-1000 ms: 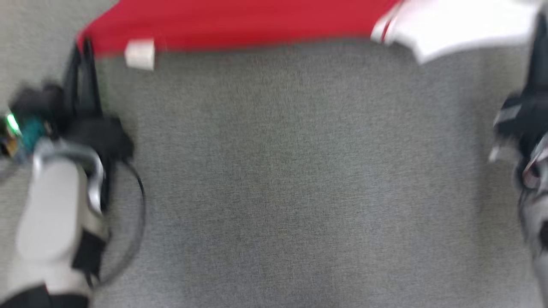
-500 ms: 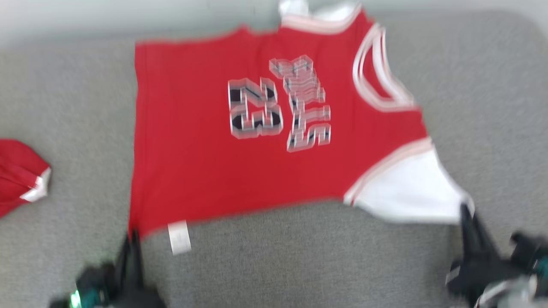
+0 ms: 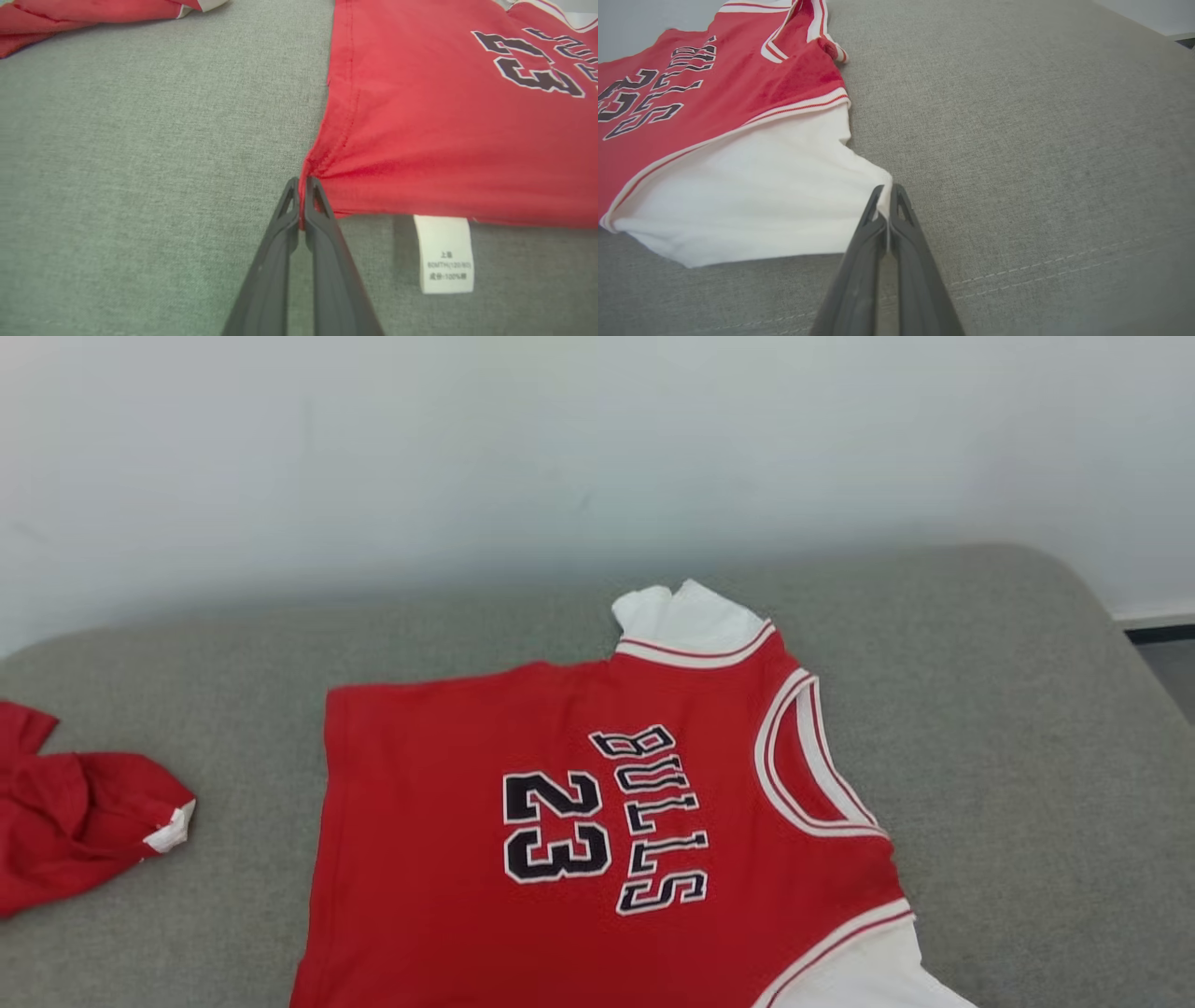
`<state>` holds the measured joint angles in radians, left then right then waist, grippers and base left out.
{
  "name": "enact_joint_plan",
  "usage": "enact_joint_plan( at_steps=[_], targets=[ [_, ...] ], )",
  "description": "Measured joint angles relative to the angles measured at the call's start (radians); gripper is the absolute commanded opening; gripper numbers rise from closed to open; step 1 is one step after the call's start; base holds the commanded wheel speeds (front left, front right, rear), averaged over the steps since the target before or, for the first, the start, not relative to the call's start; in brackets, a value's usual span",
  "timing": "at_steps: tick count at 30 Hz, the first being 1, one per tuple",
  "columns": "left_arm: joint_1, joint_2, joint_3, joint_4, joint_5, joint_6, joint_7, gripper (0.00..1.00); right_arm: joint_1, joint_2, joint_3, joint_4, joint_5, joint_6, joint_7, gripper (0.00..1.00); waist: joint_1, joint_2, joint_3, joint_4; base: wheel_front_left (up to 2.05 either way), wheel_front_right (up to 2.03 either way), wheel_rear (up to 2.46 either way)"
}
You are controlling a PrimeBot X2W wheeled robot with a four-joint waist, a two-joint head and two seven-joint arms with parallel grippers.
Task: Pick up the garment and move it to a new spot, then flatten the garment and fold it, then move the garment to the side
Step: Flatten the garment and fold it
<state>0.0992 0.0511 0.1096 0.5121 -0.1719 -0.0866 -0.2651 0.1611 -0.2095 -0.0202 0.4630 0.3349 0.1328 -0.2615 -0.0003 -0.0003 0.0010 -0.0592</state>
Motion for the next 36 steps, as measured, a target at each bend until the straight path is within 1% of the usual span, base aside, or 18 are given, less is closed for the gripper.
enact_joint_plan(
  at_steps=[5,8,11,18,21,24,27,36],
  targets=[
    [0.040,-0.005,0.029,-0.012,-0.004,0.002,0.002,0.00,0.035,0.000,-0.031,-0.011,-0.021,0.000,0.000,0.00,0.0001,0.0001,-0.041,-0.001,0.00,0.00,0.00],
    [0.046,-0.006,0.034,-0.023,-0.004,0.001,0.002,0.00,0.041,0.000,-0.040,-0.027,-0.022,0.000,0.000,0.00,0.0001,0.0001,-0.042,-0.003,0.00,0.00,0.00],
    [0.045,-0.005,0.031,-0.064,-0.004,-0.002,0.002,0.00,0.034,0.001,-0.044,-0.066,-0.029,0.000,0.000,0.00,0.0003,0.0003,-0.031,-0.004,0.00,0.00,0.00],
    [-0.002,-0.003,0.005,-0.179,0.003,-0.013,0.002,0.00,-0.043,0.005,-0.030,-0.172,-0.022,0.000,0.000,0.00,0.0004,0.0003,0.008,0.002,0.00,0.00,0.00],
    [-0.039,-0.003,-0.004,-0.187,0.002,-0.019,0.002,0.00,-0.107,-0.015,-0.020,-0.185,0.000,-0.001,0.000,0.00,0.0004,0.0003,0.031,0.005,0.00,0.00,0.00],
    [-0.094,-0.003,-0.018,-0.184,0.004,-0.021,0.002,0.00,-0.173,-0.025,-0.007,-0.179,0.011,-0.001,0.000,0.00,0.0004,0.0003,0.061,0.009,0.00,0.00,0.00],
    [-0.168,-0.003,-0.035,-0.142,0.014,-0.020,0.002,0.00,-0.253,-0.034,0.000,-0.129,0.015,-0.001,0.000,0.00,0.0005,0.0004,0.104,0.015,0.00,0.00,0.00],
    [-0.275,-0.003,-0.064,-0.080,0.018,-0.002,0.002,0.00,-0.373,-0.037,-0.005,-0.026,-0.003,-0.001,0.000,0.00,0.0006,0.0004,0.194,0.034,0.00,0.00,0.00]
  ],
)
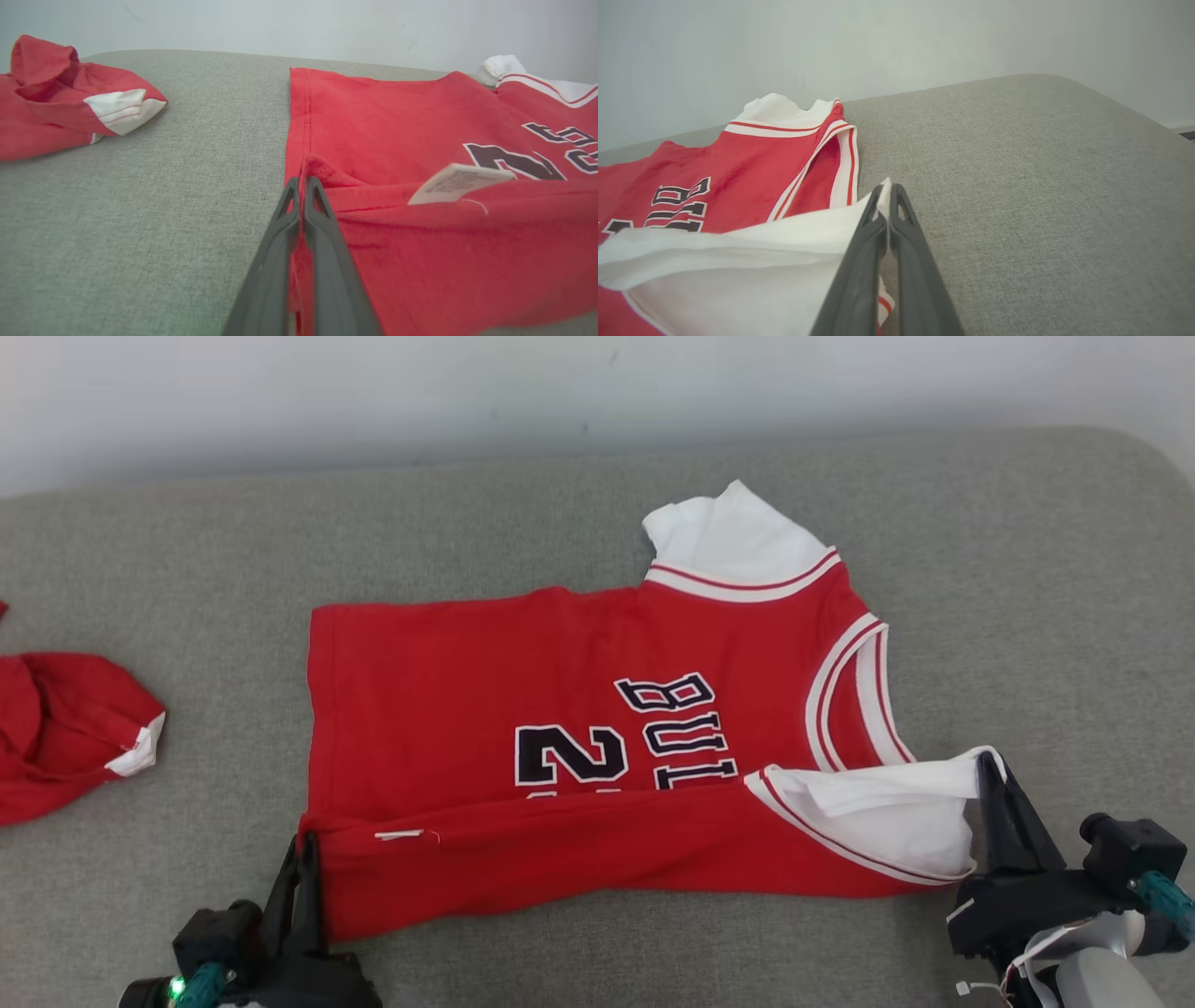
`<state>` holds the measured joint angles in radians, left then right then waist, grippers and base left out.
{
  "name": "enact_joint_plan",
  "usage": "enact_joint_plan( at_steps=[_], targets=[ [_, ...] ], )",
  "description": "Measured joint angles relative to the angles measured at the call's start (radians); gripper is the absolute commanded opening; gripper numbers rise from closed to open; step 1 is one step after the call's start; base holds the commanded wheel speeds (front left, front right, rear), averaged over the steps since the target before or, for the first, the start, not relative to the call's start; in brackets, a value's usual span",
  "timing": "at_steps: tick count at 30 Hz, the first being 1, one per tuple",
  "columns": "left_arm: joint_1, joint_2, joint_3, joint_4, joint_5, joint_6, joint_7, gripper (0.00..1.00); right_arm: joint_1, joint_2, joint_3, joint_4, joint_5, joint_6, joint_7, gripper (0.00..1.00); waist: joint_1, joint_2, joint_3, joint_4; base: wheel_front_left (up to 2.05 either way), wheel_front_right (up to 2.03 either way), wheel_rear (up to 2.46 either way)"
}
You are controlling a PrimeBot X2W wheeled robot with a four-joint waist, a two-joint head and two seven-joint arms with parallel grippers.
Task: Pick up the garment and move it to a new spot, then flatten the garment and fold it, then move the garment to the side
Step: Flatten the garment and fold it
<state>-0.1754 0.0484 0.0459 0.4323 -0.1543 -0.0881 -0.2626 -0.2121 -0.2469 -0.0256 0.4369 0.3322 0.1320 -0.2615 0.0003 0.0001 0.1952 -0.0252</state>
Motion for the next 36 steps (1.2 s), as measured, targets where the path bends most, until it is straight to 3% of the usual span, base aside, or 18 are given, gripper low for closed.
enact_joint_plan(
  at_steps=[6,7,8,9,10,11,28,36],
  targets=[
    [-0.028,0.000,-0.012,0.006,-0.001,0.001,0.000,0.00,-0.032,0.007,-0.002,0.018,-0.007,0.000,0.000,0.00,0.0000,0.0000,0.042,0.011,0.00,0.00,0.00],
    [-0.031,0.000,-0.014,0.003,-0.005,0.000,0.000,0.19,-0.034,0.008,-0.002,0.020,-0.009,0.000,0.000,0.00,0.0000,0.0000,0.046,0.012,0.00,0.00,0.00],
    [-0.031,0.000,-0.015,0.000,-0.006,0.000,0.000,0.49,-0.035,0.011,-0.002,0.021,-0.009,0.000,0.000,0.00,0.0000,0.0000,0.049,0.012,0.00,0.00,0.00],
    [-0.031,0.000,-0.015,-0.003,-0.006,0.000,0.000,1.00,-0.035,0.015,-0.002,0.022,-0.009,0.000,0.000,0.17,0.0000,0.0000,0.050,0.012,0.00,0.00,0.00],
    [-0.031,0.000,-0.014,-0.007,-0.009,0.000,0.000,1.00,-0.035,0.020,-0.004,0.022,-0.008,0.000,0.000,0.47,0.0000,0.0001,0.050,0.011,0.00,0.00,0.00],
    [-0.031,0.000,-0.012,-0.011,-0.014,0.000,0.000,1.00,-0.035,0.024,-0.009,0.019,-0.007,0.000,0.000,1.00,-0.0001,0.0000,0.049,0.011,0.00,0.00,0.00],
    [0.042,0.001,-0.007,-0.088,-0.042,0.018,0.000,1.00,0.046,0.049,-0.019,-0.072,-0.007,0.000,0.000,1.00,-0.0003,0.0000,0.014,0.011,0.00,0.00,0.00],
    [0.072,0.001,-0.020,-0.091,-0.062,0.019,0.000,1.00,0.126,0.056,-0.020,-0.055,0.002,0.000,0.000,1.00,-0.0004,0.0000,-0.004,0.011,0.00,0.00,0.00]
  ],
)
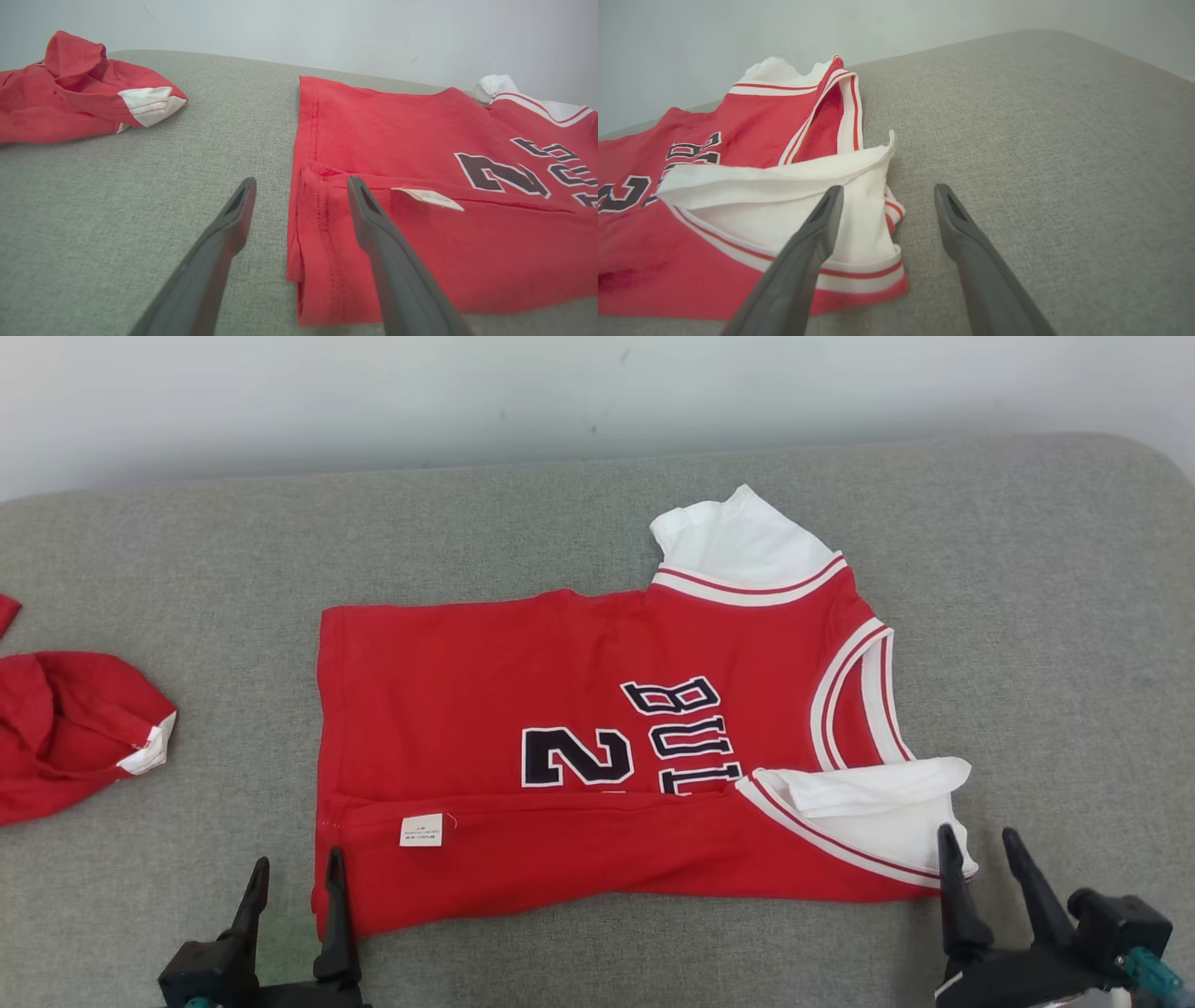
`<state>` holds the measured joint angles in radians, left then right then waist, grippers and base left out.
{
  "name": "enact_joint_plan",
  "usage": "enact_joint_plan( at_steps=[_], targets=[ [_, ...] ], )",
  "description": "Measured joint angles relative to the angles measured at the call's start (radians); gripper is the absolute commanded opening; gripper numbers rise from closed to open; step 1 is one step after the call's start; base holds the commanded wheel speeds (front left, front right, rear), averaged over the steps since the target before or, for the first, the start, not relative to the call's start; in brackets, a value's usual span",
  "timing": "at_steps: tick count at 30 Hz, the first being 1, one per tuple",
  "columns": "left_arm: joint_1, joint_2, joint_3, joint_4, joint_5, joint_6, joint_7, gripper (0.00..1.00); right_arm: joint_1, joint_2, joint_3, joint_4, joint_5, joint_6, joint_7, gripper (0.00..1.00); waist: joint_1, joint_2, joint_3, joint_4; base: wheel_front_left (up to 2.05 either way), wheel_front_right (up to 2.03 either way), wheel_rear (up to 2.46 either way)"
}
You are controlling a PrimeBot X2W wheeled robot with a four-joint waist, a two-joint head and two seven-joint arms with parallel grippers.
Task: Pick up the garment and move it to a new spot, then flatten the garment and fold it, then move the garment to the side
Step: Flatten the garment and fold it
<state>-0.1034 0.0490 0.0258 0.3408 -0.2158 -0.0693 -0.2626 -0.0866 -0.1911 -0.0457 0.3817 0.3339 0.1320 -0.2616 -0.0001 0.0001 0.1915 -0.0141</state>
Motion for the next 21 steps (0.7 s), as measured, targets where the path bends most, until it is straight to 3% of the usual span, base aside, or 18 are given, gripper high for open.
enact_joint_plan(
  at_steps=[9,12,15,17,18,19,21],
  targets=[
    [0.000,0.000,-0.008,-0.004,0.002,-0.001,0.000,1.00,0.012,0.010,0.035,0.097,0.000,0.000,0.000,1.00,0.0001,-0.0001,0.003,-0.006,0.00,0.00,0.00],
    [-0.001,0.000,-0.013,-0.004,0.002,-0.001,0.000,1.00,-0.014,0.014,0.039,0.127,0.000,0.000,-0.003,0.95,0.0001,0.0000,0.006,-0.005,0.00,0.00,0.00],
    [-0.001,0.000,-0.017,-0.004,0.002,-0.002,0.000,1.00,-0.029,0.016,0.048,0.146,0.002,0.000,-0.003,0.78,0.0000,-0.0001,0.007,-0.002,0.00,0.00,0.00],
    [-0.001,0.000,-0.018,-0.004,0.002,-0.002,0.000,1.00,-0.036,0.014,0.056,0.155,0.010,0.000,-0.003,0.47,0.0000,0.0000,0.008,0.000,0.00,0.00,0.00],
    [-0.001,0.000,-0.019,-0.004,0.001,-0.002,0.000,1.00,-0.037,0.012,0.060,0.157,0.014,0.000,-0.004,0.19,0.0000,-0.0001,0.008,0.002,0.00,0.00,0.00],
    [-0.001,0.000,-0.019,-0.004,0.001,-0.002,0.000,1.00,-0.037,0.012,0.060,0.157,0.014,0.000,-0.004,0.00,0.0000,-0.0001,0.008,0.002,0.00,0.00,0.00],
    [-0.001,0.000,-0.019,-0.004,-0.002,-0.003,0.000,1.00,-0.040,0.010,0.066,0.160,0.021,0.000,-0.004,0.00,0.0000,-0.0001,0.008,0.004,0.00,0.00,0.00]
  ],
)
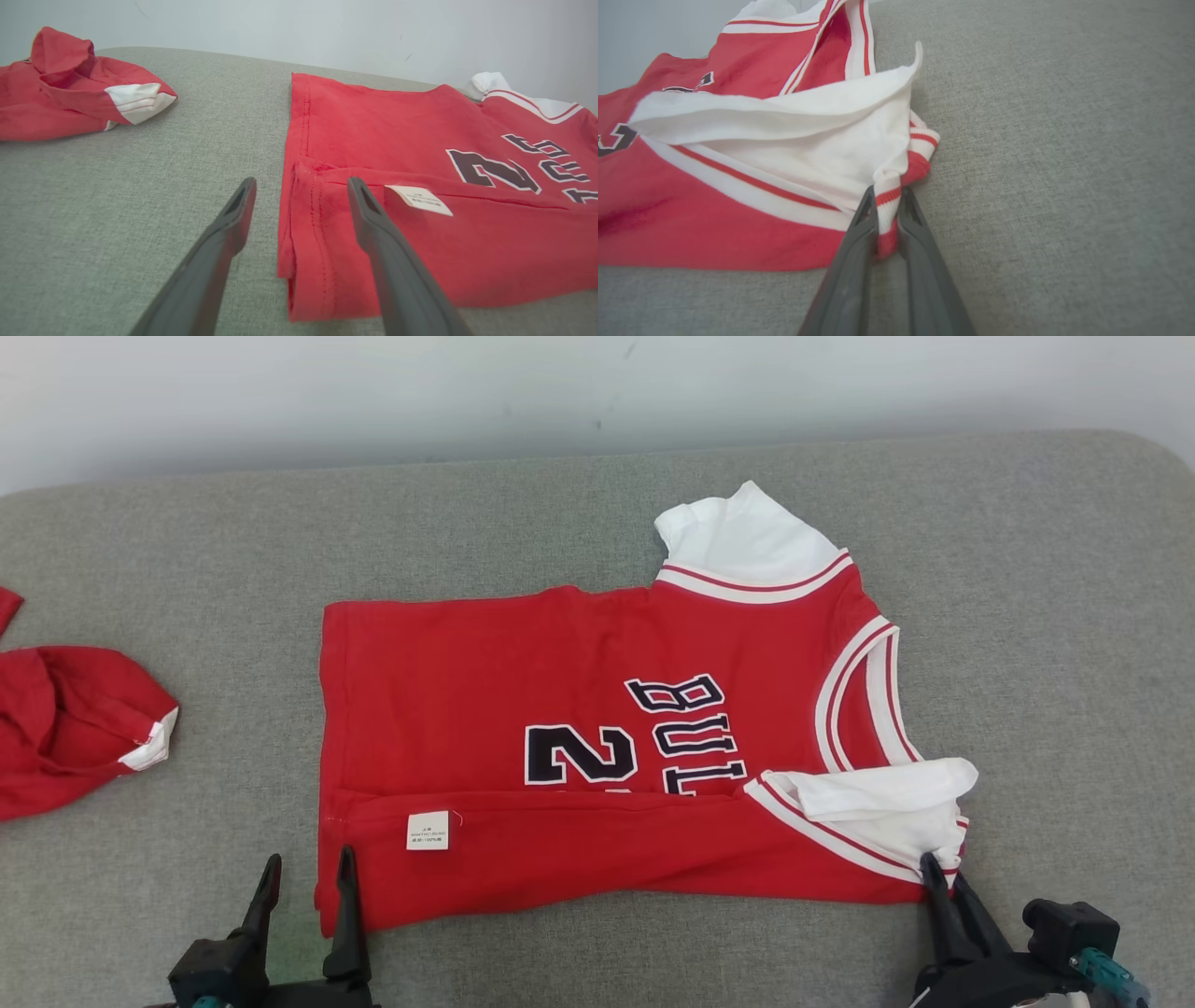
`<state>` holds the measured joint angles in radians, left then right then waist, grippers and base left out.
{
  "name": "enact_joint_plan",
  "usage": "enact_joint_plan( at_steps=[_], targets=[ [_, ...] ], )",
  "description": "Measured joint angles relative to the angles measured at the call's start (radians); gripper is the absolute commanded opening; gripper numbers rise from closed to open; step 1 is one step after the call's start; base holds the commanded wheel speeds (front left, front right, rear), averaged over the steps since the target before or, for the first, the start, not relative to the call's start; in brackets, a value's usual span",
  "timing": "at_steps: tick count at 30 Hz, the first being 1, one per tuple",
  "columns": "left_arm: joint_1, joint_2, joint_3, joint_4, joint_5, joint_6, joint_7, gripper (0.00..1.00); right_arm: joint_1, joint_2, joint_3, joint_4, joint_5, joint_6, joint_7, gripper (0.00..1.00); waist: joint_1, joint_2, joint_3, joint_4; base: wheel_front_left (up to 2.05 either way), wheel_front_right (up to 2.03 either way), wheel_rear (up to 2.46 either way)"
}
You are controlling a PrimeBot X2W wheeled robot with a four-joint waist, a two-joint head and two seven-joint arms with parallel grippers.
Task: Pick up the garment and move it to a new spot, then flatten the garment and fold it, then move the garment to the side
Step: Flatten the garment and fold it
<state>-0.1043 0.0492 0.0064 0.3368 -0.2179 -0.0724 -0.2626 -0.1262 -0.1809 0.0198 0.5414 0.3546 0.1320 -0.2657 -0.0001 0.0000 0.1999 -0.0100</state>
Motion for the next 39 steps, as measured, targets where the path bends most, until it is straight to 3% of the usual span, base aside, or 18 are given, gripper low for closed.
enact_joint_plan(
  at_steps=[14,29,30,31,32,33,39],
  targets=[
    [0.052,-0.001,-0.062,0.012,-0.077,-0.032,0.000,1.00,0.003,-0.028,-0.004,-0.040,0.014,0.000,0.002,0.00,0.0000,0.0000,-0.010,-0.007,0.00,0.00,0.00],
    [0.032,0.000,-0.053,0.086,-0.095,-0.005,0.000,1.00,0.002,-0.040,0.015,-0.072,0.017,0.000,0.002,0.00,0.0002,0.0000,0.005,-0.027,0.00,0.00,0.00],
    [0.029,0.000,-0.053,0.086,-0.095,-0.005,0.000,0.79,0.002,-0.040,0.016,-0.074,0.019,0.000,0.002,0.00,0.0002,0.0000,0.007,-0.027,0.00,0.00,0.00],
    [0.025,0.000,-0.053,0.090,-0.093,-0.001,0.000,0.29,0.002,-0.041,0.017,-0.075,0.023,0.000,0.002,0.00,0.0002,0.0000,0.008,-0.027,0.00,0.00,0.00],
    [0.021,0.000,-0.055,0.093,-0.089,0.000,0.000,0.05,0.002,-0.041,0.018,-0.075,0.023,0.000,0.002,0.00,0.0002,0.0000,0.010,-0.028,0.00,0.00,0.00],
    [0.019,0.000,-0.056,0.093,-0.090,0.001,0.000,0.00,0.002,-0.042,0.020,-0.076,0.024,0.000,0.002,0.00,0.0002,0.0000,0.011,-0.028,0.00,0.00,0.00],
    [0.017,0.000,-0.059,0.098,-0.094,-0.008,0.000,0.00,-0.003,-0.044,0.025,-0.076,0.031,0.000,0.002,0.00,0.0002,0.0000,0.013,-0.027,0.00,0.00,0.00]
  ],
)
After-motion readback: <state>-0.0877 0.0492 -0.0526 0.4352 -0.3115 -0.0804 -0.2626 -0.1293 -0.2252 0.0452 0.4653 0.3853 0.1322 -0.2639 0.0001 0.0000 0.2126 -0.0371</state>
